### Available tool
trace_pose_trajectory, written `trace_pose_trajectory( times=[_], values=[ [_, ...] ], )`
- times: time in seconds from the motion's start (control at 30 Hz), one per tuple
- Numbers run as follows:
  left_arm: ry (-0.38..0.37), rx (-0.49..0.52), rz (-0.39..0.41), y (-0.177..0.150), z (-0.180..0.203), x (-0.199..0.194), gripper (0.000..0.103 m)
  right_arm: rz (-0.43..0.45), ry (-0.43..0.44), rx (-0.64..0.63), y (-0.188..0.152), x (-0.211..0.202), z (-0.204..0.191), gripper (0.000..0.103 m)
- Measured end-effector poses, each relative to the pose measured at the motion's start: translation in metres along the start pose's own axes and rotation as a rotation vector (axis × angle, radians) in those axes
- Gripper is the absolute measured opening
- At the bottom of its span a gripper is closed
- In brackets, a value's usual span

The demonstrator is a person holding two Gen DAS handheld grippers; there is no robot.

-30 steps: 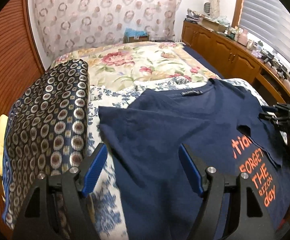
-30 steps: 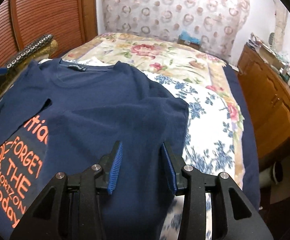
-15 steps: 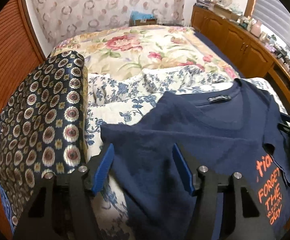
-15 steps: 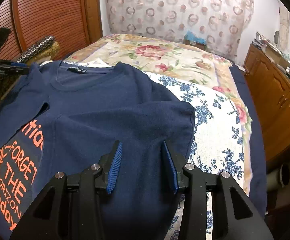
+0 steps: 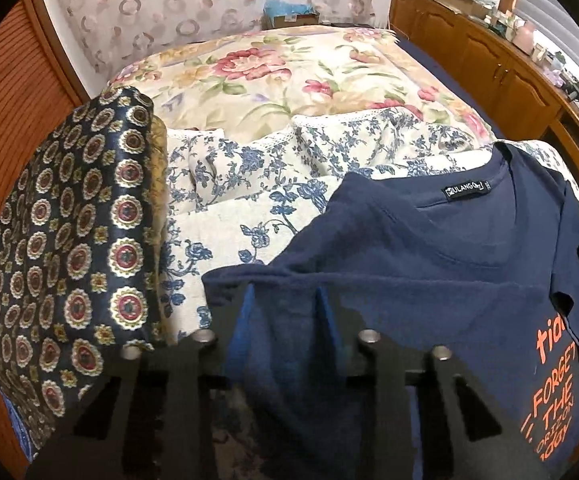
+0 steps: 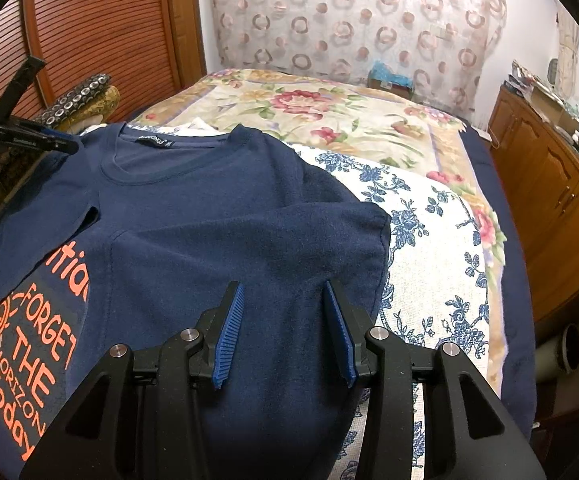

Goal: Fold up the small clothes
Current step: 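Move the left tool to the navy shirt hem and grasp it, then grasp the hem with the right tool while the left tool holds it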

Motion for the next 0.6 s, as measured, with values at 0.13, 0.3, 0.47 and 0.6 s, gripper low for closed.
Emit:
trace_pose_trajectory(
  times=[0.13,0.3,0.47,0.6],
  values=[
    [-0.011,0.029,0.004,-0.001,0.004,0.002,0.006,0.0,-0.001,0.0,0.0,0.0,-0.001,0.042],
    [-0.014,0.049,0.041,0.0,0.004,-0.013,0.003,0.0,0.002,0.002,0.0,0.0,-0.001,0.042],
    [0.0,0.046,0.123,0.012,-0.009,-0.046,0.003,0.0,0.002,0.002,0.0,0.0,-0.002,0.042],
    [0.034,0.033,0.167,0.02,-0.029,-0.062,0.003,0.0,0.002,0.002,0.0,0.0,-0.002,0.042]
  ],
)
Point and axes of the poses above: each gripper's, at about its wrist camera, not at the fingertips, and x roughly the way its jaws point, z to its right, y to its top, the point moved 10 cm from there along x, roughly the way its jaws point, and after that the axes turned 6 degrees about -y, right-handed, at the moved point
